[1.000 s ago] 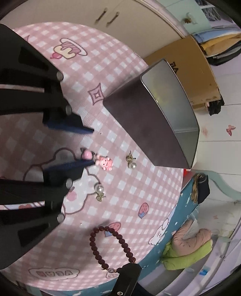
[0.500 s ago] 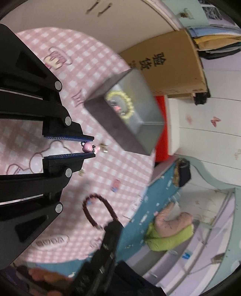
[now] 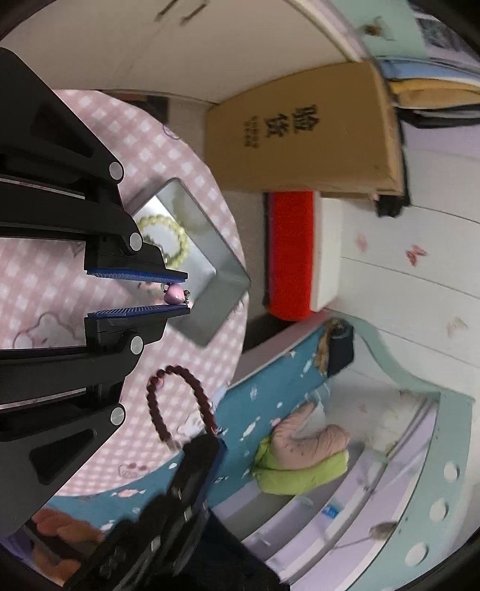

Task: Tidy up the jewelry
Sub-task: 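Carry the red bracelet and pink charm over the box and release both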

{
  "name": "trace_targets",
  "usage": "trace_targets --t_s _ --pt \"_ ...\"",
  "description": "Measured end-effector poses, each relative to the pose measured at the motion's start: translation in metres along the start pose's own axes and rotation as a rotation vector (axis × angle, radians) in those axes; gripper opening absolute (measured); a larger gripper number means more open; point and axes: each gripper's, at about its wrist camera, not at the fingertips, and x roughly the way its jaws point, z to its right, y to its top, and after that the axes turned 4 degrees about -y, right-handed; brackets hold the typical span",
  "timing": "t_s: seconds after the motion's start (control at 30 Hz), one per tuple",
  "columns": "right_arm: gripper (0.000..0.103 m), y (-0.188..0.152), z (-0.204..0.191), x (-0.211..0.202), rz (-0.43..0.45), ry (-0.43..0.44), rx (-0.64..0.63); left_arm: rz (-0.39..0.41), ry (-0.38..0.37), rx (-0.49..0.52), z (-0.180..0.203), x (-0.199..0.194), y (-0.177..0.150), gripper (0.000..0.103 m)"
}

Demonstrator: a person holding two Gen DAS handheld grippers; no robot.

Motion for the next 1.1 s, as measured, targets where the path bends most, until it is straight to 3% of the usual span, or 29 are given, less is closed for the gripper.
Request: trace_targets --t_s 0.2,0.43,1.1 --pt "0.007 0.017 -0.019 0.035 -0.025 -0.001 -0.03 -0.064 0.038 -0.039 -0.022 0.033 0.002 0.013" --pt "0.007 0.009 -0.026 0.078 -0.096 -0.022 -0.038 -0.105 0.065 -0.049 -0.03 0.05 -0.008 0.013" --pt "0.008 -0.006 -0.021 0.111 -0.204 -0.03 -0.016 -0.091 0.073 -0.077 -0.038 0.042 -0.006 0.015"
